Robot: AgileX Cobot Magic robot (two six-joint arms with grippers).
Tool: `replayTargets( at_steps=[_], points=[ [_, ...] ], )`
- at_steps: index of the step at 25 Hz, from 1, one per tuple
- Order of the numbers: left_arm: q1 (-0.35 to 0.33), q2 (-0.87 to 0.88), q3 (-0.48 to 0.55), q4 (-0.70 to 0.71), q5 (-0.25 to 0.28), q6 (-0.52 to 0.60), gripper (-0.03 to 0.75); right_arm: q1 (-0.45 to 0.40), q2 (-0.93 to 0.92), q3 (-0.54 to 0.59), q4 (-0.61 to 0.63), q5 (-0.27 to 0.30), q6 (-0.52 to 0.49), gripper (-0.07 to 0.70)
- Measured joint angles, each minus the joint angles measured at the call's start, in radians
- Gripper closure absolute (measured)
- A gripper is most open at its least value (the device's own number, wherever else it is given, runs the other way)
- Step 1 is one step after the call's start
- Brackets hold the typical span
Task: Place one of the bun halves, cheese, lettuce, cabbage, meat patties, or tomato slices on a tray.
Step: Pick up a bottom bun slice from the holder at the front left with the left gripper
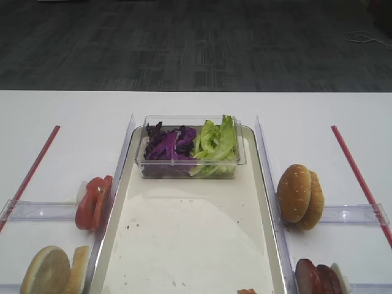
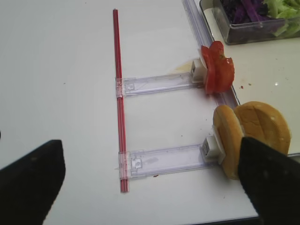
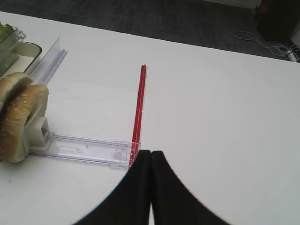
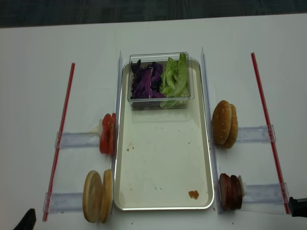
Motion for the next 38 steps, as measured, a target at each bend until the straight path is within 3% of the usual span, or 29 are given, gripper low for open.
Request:
replayTargets(
  at_steps=[25,32,38],
  points=[
    [0.000,0.000,0.000,0.000,0.002,0.000,0.019,0.000,0.000,0.000,0.000,0.000,0.000,0.498],
    [0.000,0.014,-0.038,-0.002,0.086,0.007,0.019,0.000,0.000,0.000,0.000,0.000,0.000,0.498],
    [0.000,0.053,-0.053,-0.029,0.094,0.000,0.019,0.000,0.000,0.000,0.000,0.000,0.000,0.498]
  ],
)
